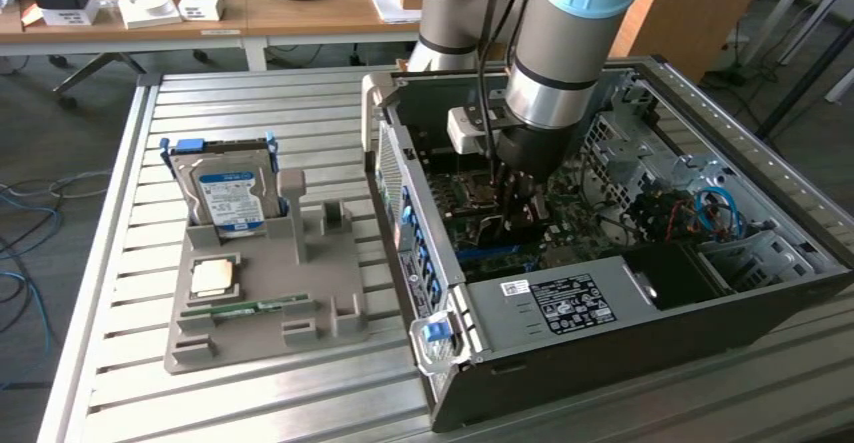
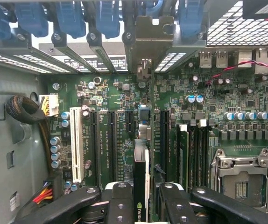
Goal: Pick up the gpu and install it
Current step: 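Insert the gpu into the slot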
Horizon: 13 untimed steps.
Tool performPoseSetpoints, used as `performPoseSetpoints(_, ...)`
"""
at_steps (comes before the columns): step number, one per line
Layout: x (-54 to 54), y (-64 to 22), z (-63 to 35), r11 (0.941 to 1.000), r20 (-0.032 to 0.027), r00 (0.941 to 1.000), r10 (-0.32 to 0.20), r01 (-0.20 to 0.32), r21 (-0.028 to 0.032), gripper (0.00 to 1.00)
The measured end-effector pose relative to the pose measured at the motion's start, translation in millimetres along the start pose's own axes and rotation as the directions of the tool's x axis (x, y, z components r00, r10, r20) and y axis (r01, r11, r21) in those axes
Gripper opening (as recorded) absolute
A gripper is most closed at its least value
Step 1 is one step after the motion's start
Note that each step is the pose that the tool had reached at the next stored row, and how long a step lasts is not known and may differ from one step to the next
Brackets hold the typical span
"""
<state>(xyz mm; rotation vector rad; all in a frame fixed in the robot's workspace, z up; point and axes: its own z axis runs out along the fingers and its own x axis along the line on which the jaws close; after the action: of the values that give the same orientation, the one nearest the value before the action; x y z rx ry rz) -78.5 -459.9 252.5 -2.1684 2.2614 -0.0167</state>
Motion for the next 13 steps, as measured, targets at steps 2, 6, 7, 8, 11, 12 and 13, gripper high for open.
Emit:
performPoseSetpoints(2,0.0,0.0,0.0,1.0,-0.0002,1.0,-0.002,0.002,0.0,0.26)
performPoseSetpoints(6,0.0,-0.1,0.0,1.0,-0.001,1.0,-0.007,0.007,-0.0001,0.26)
performPoseSetpoints(7,0.0,-0.1,0.0,1.0,-0.001,1.0,-0.007,0.007,0.0,0.26)
performPoseSetpoints(8,0.0,-0.1,0.0,1.0,-0.0011,1.0,-0.007,0.007,0.0,0.26)
performPoseSetpoints(11,-0.1,-0.4,0.0,1.0,-0.001,1.0,-0.007,0.007,0.0,0.26)
performPoseSetpoints(12,-0.1,-0.6,0.0,1.0,-0.001,1.0,-0.007,0.007,0.0,0.26)
performPoseSetpoints(13,-0.1,-0.8,0.0,1.0,-0.001,1.0,-0.007,0.007,0.0,0.26)
